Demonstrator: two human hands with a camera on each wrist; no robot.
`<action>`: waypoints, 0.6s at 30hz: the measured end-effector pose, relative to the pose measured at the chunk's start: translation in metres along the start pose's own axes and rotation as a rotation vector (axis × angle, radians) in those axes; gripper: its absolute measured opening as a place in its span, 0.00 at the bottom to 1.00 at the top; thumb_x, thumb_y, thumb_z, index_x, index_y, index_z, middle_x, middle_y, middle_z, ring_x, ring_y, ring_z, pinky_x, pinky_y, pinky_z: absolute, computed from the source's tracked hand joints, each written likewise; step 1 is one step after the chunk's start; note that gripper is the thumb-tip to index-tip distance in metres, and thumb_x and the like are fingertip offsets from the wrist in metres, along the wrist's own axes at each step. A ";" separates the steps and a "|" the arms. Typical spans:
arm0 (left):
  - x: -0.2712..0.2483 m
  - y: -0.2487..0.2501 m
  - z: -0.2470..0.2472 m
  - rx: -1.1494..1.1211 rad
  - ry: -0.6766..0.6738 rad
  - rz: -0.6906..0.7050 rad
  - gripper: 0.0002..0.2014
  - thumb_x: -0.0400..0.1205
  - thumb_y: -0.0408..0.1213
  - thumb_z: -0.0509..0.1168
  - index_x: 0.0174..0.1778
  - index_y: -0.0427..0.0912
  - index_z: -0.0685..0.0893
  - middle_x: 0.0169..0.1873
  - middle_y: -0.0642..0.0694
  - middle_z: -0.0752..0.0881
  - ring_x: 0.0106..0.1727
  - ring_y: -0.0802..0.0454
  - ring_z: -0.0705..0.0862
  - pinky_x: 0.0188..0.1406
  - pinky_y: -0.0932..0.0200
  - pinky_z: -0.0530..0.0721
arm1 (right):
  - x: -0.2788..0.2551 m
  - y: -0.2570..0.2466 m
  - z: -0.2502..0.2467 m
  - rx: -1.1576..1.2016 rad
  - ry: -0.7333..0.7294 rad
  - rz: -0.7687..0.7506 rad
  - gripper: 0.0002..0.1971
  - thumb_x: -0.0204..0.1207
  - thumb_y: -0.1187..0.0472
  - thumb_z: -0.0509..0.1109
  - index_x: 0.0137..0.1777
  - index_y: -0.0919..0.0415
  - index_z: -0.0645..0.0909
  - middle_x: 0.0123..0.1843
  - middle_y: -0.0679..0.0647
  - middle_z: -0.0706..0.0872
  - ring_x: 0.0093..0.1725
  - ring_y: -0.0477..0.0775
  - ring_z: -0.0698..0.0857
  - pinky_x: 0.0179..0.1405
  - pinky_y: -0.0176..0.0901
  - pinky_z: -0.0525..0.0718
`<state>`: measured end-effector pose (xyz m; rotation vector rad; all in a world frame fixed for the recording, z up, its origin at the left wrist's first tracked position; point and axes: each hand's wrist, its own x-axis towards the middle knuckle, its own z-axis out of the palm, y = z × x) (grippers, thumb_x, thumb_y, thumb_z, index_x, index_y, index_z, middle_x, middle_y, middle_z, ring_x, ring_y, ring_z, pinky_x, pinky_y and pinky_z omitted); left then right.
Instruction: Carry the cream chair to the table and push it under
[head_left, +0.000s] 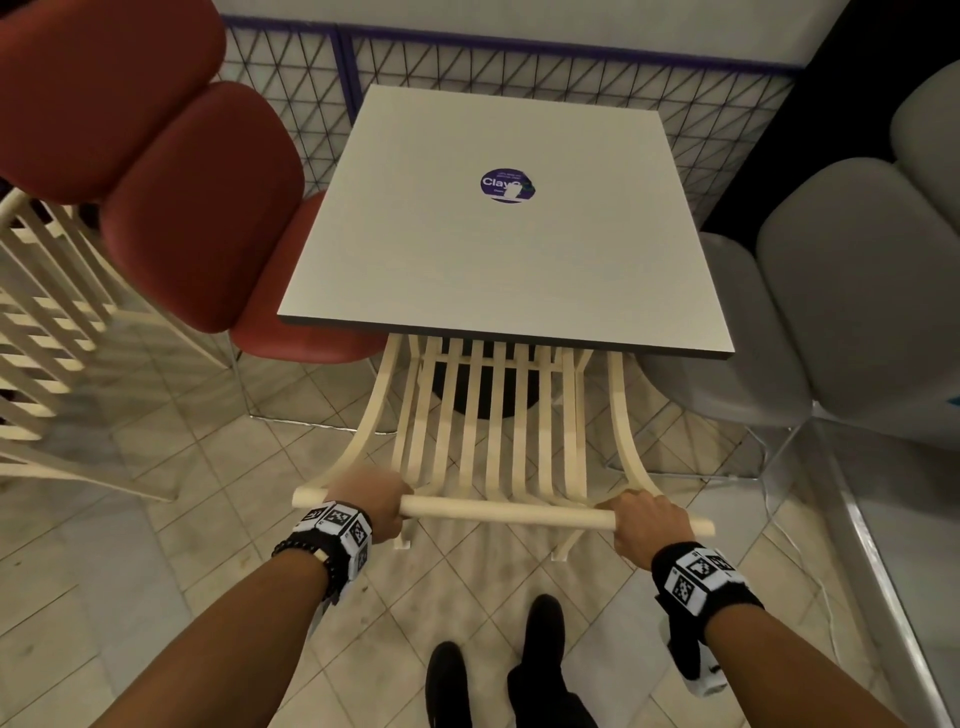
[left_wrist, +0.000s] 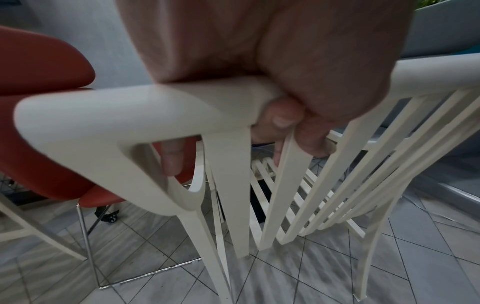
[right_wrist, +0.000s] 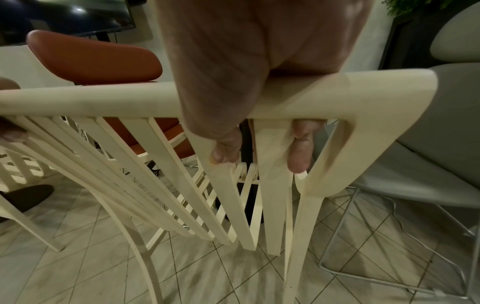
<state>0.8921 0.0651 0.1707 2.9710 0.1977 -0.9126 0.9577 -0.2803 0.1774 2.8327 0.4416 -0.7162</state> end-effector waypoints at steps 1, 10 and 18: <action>0.000 0.000 0.000 -0.004 0.005 -0.004 0.17 0.78 0.52 0.64 0.63 0.61 0.82 0.52 0.51 0.86 0.53 0.47 0.84 0.54 0.47 0.81 | 0.000 0.000 -0.001 -0.008 0.000 0.005 0.20 0.76 0.56 0.67 0.66 0.39 0.80 0.53 0.48 0.85 0.52 0.55 0.86 0.54 0.53 0.85; -0.026 -0.003 0.012 -0.039 0.210 0.030 0.20 0.81 0.54 0.62 0.69 0.58 0.75 0.57 0.53 0.85 0.60 0.47 0.82 0.68 0.42 0.72 | -0.032 -0.014 0.006 0.026 0.170 0.055 0.31 0.76 0.42 0.67 0.76 0.51 0.66 0.69 0.52 0.79 0.68 0.59 0.77 0.71 0.59 0.71; -0.104 -0.019 0.083 -0.402 0.423 0.073 0.28 0.79 0.52 0.66 0.76 0.61 0.69 0.75 0.55 0.74 0.76 0.51 0.73 0.73 0.47 0.75 | -0.124 0.041 -0.089 0.568 0.329 -0.004 0.09 0.77 0.53 0.72 0.36 0.50 0.86 0.35 0.49 0.89 0.37 0.50 0.86 0.35 0.39 0.78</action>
